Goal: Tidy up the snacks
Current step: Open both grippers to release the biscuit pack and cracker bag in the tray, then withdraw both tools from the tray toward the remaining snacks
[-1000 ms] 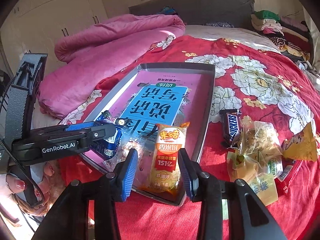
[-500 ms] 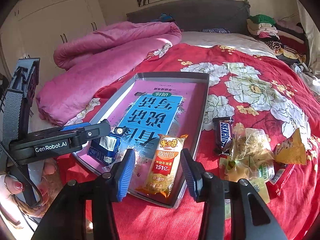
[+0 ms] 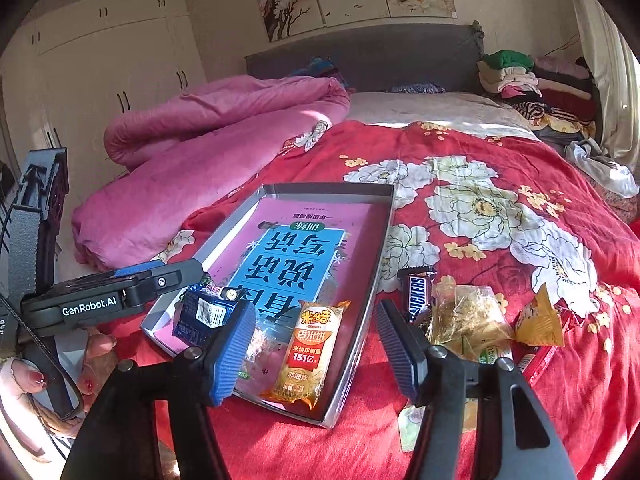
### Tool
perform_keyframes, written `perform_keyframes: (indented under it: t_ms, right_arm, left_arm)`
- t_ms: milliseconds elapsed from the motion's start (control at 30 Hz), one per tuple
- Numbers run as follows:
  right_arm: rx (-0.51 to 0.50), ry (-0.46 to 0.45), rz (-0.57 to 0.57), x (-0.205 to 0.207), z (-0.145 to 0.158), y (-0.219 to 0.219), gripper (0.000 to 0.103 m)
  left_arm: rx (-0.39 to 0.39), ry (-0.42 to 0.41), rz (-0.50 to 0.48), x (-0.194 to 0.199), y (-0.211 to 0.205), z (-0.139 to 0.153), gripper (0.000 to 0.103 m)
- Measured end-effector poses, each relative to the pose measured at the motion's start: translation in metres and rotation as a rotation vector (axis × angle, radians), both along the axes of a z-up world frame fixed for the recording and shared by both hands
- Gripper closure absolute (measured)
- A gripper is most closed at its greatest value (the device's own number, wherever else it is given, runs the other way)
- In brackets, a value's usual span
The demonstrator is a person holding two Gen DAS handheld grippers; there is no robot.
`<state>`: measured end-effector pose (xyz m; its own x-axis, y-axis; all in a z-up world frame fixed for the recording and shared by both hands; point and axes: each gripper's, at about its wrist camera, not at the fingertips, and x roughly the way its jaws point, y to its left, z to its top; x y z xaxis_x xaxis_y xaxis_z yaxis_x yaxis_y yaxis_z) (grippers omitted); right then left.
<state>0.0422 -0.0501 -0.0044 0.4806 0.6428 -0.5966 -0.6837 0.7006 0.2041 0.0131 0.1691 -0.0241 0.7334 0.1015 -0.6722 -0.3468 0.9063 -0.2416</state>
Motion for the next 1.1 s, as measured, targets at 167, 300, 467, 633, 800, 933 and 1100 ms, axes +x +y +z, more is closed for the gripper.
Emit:
perform_keyframes:
  t_ms: [167, 300, 467, 633, 800, 933, 1100]
  right_arm:
    - [0.011, -0.036, -0.016, -0.002, 0.010, -0.008, 0.031]
    - [0.025, -0.049, -0.027, -0.001, 0.016, -0.014, 0.028]
    - [0.034, -0.083, -0.042, -0.003, 0.024, -0.021, 0.023]
    - [0.050, -0.099, -0.064, -0.002, 0.033, -0.032, 0.022]
    - [0.076, -0.104, -0.100, 0.002, 0.041, -0.049, 0.021]
    - [0.083, -0.116, -0.132, 0.004, 0.046, -0.063, 0.021]
    - [0.082, -0.133, -0.162, 0.008, 0.051, -0.079, 0.020]
  left_arm:
    - [0.018, -0.047, -0.009, -0.007, -0.004, 0.011, 0.025]
    - [0.004, -0.061, -0.025, -0.009, -0.008, 0.016, 0.025]
    - [-0.004, -0.064, -0.032, -0.011, -0.012, 0.020, 0.025]
    - [-0.013, -0.067, -0.031, -0.015, -0.017, 0.029, 0.025]
    - [-0.028, -0.073, -0.041, -0.017, -0.023, 0.037, 0.025]
    - [-0.029, -0.081, -0.054, -0.018, -0.029, 0.043, 0.025]
    - [-0.037, -0.076, -0.069, -0.016, -0.035, 0.048, 0.025]
